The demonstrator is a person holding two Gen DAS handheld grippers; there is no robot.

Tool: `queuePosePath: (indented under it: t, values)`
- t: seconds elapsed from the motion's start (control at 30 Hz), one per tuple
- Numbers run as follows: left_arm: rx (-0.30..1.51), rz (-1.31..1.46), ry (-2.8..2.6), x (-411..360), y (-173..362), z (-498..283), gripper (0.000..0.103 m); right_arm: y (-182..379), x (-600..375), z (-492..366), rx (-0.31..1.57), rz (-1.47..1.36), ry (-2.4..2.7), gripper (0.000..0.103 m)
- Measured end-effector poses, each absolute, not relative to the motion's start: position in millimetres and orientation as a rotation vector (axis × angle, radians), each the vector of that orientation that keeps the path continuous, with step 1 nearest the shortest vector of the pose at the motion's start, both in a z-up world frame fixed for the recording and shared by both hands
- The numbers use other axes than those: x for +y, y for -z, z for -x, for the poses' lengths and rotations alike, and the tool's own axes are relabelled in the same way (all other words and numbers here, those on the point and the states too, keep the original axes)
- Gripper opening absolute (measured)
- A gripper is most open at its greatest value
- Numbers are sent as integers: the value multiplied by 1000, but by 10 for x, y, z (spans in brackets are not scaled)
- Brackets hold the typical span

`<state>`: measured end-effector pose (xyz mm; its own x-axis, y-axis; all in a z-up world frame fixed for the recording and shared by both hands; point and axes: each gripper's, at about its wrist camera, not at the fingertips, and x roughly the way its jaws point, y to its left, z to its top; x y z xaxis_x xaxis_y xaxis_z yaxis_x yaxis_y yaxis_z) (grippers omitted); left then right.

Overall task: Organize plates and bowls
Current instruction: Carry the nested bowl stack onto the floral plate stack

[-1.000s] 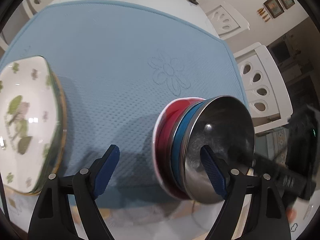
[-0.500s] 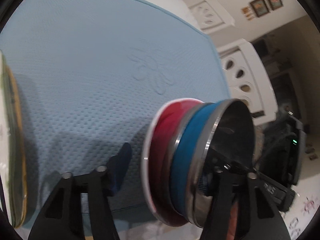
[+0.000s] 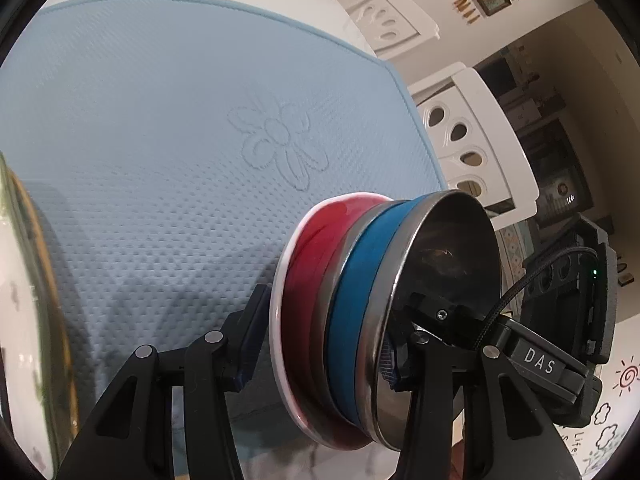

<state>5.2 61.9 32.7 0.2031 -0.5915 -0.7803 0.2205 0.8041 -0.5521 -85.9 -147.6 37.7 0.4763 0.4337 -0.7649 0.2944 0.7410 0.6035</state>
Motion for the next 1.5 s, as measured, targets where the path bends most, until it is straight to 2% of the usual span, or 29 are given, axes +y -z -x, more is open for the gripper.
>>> queuePosePath:
  t: [0.37,0.6,0.83,1.0,1.13,1.5]
  values:
    - [1123,428,486,1142,-1016,10,44,-1050,-1016,652,1088,-696,-153,61]
    - [1030,479,310,1838,-1592,161,44,-1546,-354,447,1115,-629,-306,61]
    - [934,527,104,2357,-1901,306,44,-1856,386,167,1193,-550,-514,61]
    - [932,577,49,2629,-1829,357,44,-1838,770,32,1245,-491,-565,61]
    - [972,605,66,2792,-1551,290,44,-1677,953,-14,1274,-462,-537,61]
    - [1197,614,218,3062,-685,-42,44,-855,1257,-126,1392,-423,-336,61]
